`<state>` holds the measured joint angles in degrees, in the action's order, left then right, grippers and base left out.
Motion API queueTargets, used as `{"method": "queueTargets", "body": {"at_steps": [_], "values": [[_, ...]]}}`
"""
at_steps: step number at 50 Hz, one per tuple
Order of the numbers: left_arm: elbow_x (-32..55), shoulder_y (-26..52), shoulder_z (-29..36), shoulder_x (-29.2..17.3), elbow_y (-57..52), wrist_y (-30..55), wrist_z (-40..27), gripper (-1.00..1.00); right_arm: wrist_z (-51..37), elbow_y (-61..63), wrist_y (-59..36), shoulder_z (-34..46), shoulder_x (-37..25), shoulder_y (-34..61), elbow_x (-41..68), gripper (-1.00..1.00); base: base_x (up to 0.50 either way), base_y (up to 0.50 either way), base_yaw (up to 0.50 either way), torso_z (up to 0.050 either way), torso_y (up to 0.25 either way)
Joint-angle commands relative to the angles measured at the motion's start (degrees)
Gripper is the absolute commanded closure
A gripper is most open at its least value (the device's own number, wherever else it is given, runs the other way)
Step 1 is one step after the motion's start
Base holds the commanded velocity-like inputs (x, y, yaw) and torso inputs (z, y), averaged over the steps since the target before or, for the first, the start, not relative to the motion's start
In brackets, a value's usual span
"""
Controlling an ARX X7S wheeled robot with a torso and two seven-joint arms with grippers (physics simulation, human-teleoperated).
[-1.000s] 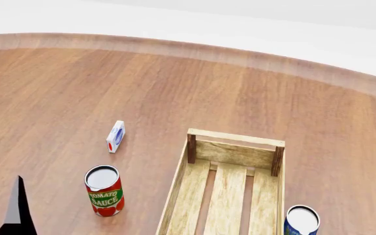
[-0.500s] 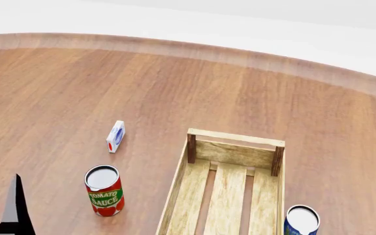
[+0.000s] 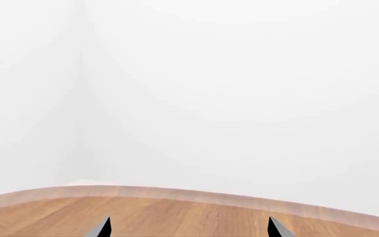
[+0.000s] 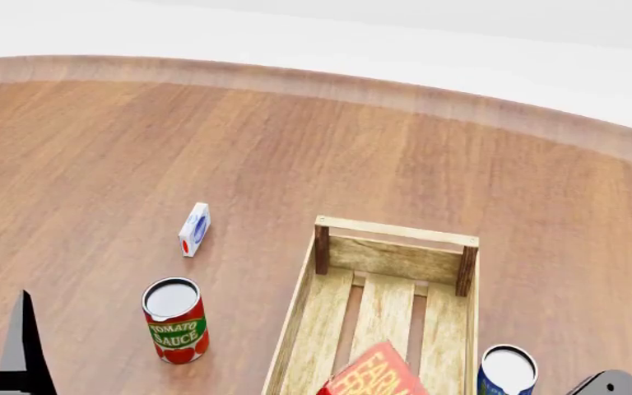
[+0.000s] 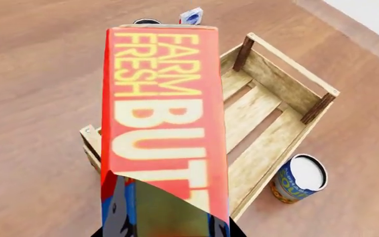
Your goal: Pick up the butter and put it in the tray.
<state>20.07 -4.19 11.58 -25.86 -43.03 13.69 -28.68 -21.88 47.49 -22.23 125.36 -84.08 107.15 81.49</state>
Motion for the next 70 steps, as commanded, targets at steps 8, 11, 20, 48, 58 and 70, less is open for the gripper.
{"method": "queueTargets", "body": {"at_steps": [8, 11, 20, 48, 58, 70], "values": [[0.5, 0.2, -0.3, -0.2, 0.5, -0.5, -0.1, -1.0, -8.5, -10.9, 18.4, -1.3, 8.0, -1.4, 0.4, 1.0, 0.0, 0.0, 0.0, 0.0, 0.001], [0.4, 0.1, -0.1, -0.1, 0.7, -0.6, -0.1, -1.0, -9.4, -12.0, 20.4, -1.4, 8.7, -2.6, 0.9, 1.0, 0.0, 0.0, 0.0, 0.0, 0.0], [0.6, 0.2, -0.2, -0.3, 0.4, -0.3, -0.3, -1.0, -10.7, -16.1, 26.0, -2.4, 12.5, -5.7, 2.6, 1.0, 0.0, 0.0, 0.0, 0.001, 0.001], [1.1, 0.4, -0.3, -0.7, 0.6, -0.3, -0.6, -1.0, -14.6, -35.2, 43.6, -9.6, 33.3, -20.2, 11.3, 1.0, 0.0, 0.0, 0.0, 0.0, 0.001], [1.4, 0.3, -0.4, -0.8, 0.6, -0.5, -0.7, -1.0, -16.7, -40.5, 49.8, -13.1, 39.6, -25.1, 13.4, 1.0, 0.0, 0.0, 0.0, 0.0, 0.002], [2.4, 0.4, -1.1, -1.1, 0.3, -0.2, -1.1, -1.0, -24.7, -47.8, 49.6, -14.6, 48.6, -27.0, 16.4, 1.0, 0.0, 0.0, 0.0, 0.001, 0.001]]}}
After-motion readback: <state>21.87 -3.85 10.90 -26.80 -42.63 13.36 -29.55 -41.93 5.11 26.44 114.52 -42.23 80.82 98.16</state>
